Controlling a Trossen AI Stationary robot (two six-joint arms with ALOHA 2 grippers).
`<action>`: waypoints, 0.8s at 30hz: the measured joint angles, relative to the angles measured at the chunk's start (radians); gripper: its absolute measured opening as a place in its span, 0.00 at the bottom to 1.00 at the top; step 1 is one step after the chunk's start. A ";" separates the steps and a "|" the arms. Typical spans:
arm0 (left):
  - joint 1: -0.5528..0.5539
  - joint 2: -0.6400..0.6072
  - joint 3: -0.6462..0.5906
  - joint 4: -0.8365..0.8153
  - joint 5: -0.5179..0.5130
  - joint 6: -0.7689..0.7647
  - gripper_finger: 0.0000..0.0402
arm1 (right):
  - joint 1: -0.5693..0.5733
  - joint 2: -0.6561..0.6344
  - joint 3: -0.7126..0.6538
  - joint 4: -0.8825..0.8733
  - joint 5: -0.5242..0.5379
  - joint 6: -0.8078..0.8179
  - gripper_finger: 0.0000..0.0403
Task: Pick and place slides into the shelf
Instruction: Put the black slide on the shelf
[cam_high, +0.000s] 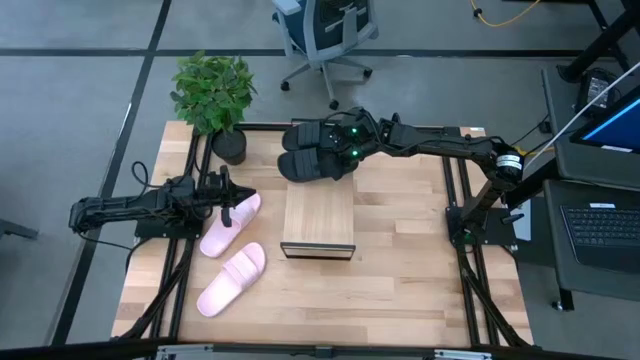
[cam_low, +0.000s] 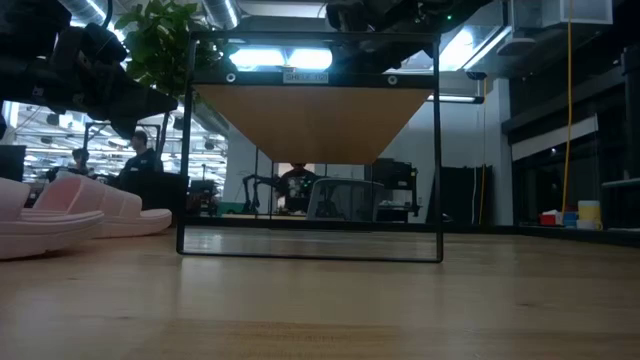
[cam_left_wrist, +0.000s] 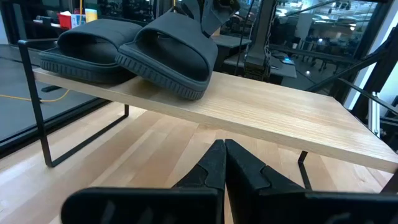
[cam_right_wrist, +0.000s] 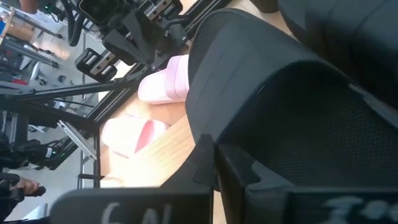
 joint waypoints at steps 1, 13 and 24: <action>0.000 0.000 0.000 0.000 0.000 0.000 0.00 | 0.000 0.000 0.000 0.000 -0.001 0.001 0.01; 0.000 0.000 0.000 0.000 0.000 0.001 0.00 | -0.004 0.000 0.000 0.003 -0.005 0.022 0.04; 0.000 0.000 0.000 0.000 0.000 0.001 0.00 | -0.004 0.000 -0.002 0.091 -0.008 0.033 0.21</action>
